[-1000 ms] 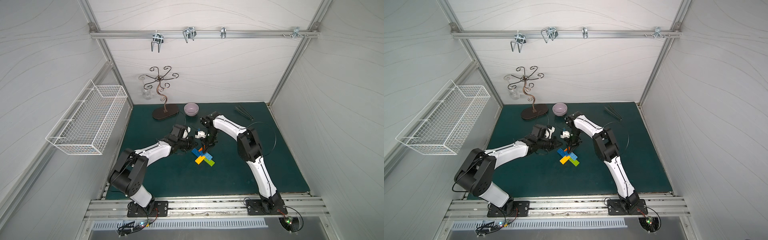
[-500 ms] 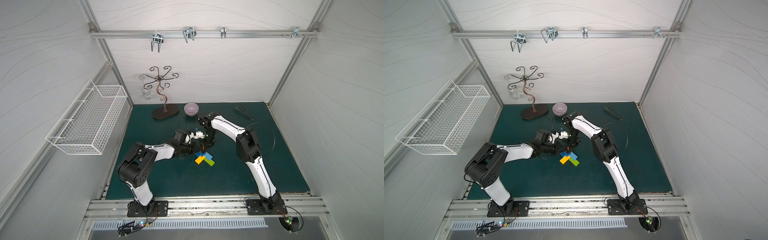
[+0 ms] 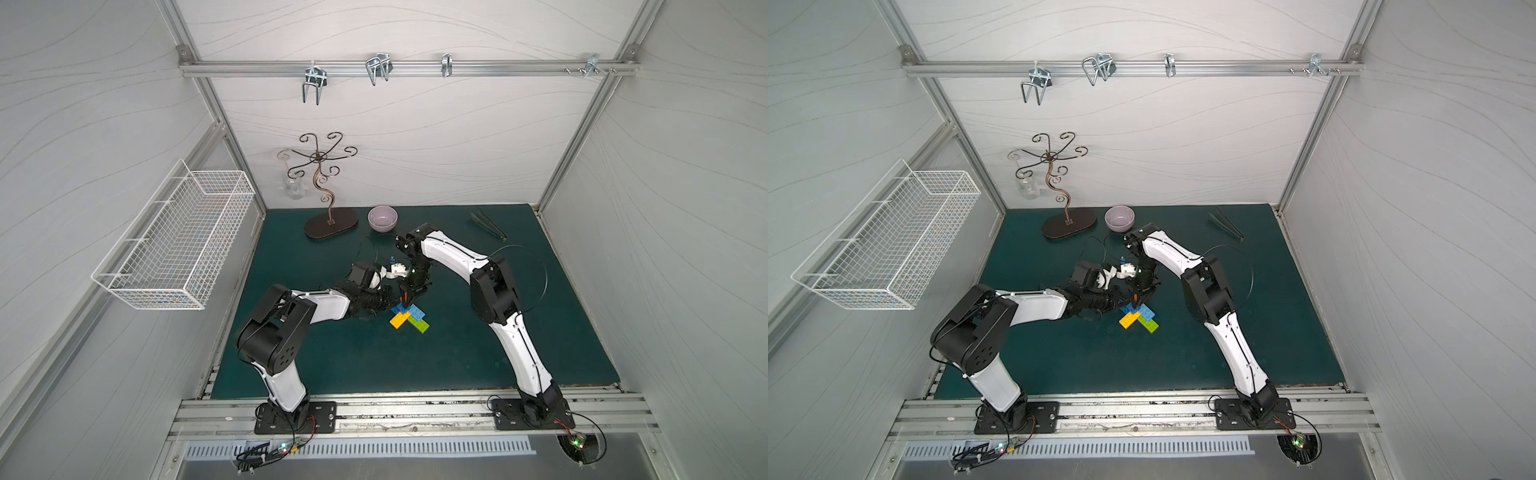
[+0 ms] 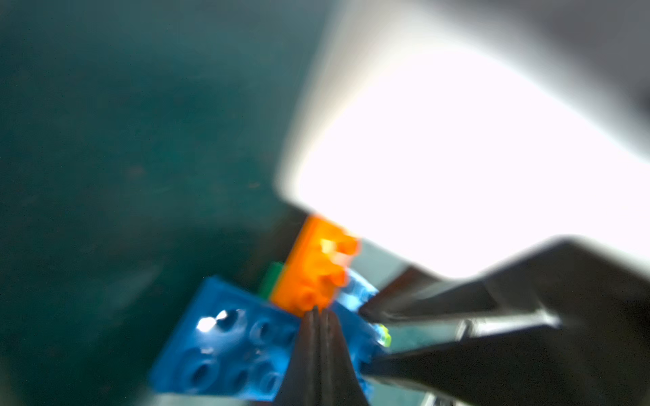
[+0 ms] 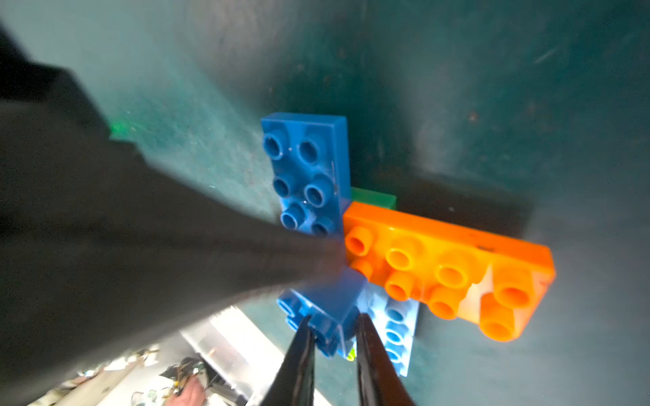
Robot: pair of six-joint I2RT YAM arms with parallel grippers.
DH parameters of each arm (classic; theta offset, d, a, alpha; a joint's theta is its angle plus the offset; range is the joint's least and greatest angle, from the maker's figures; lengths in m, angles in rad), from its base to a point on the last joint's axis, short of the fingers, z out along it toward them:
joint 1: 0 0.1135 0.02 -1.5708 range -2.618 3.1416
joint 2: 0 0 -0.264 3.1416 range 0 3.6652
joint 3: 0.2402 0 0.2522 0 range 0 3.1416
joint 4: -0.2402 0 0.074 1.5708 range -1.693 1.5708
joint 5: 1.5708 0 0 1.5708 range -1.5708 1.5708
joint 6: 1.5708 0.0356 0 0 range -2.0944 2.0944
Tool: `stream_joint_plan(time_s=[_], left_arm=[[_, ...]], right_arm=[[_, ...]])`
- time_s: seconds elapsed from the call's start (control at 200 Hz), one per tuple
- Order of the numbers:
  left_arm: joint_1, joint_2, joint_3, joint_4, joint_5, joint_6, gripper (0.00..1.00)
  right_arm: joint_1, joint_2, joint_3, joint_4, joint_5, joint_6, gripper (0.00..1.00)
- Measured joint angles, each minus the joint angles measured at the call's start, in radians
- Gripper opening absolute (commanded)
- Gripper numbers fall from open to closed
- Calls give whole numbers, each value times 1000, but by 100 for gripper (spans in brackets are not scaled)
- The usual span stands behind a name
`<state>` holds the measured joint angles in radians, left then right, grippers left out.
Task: Assemble a small pinwheel with lego
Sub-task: Assemble the lego brick with the lego brick.
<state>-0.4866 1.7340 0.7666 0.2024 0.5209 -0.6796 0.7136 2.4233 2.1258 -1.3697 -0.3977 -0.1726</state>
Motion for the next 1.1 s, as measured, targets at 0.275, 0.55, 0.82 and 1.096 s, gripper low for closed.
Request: stream_joint_plan(time_s=[0.275, 0.55, 0.82, 1.096], left_arm=[[2, -21, 24, -89, -27, 31, 0], [63, -85, 98, -278, -54, 52, 16], [79, -145, 157, -303, -61, 50, 12], [68, -145, 136, -311, -47, 48, 7]], right_arm=[[0, 1, 1, 13, -8, -12, 27], [2, -8, -9, 27, 0, -12, 31], [-2, -20, -21, 48, 1, -2, 35], [-11, -31, -24, 119, -3, 32, 42]])
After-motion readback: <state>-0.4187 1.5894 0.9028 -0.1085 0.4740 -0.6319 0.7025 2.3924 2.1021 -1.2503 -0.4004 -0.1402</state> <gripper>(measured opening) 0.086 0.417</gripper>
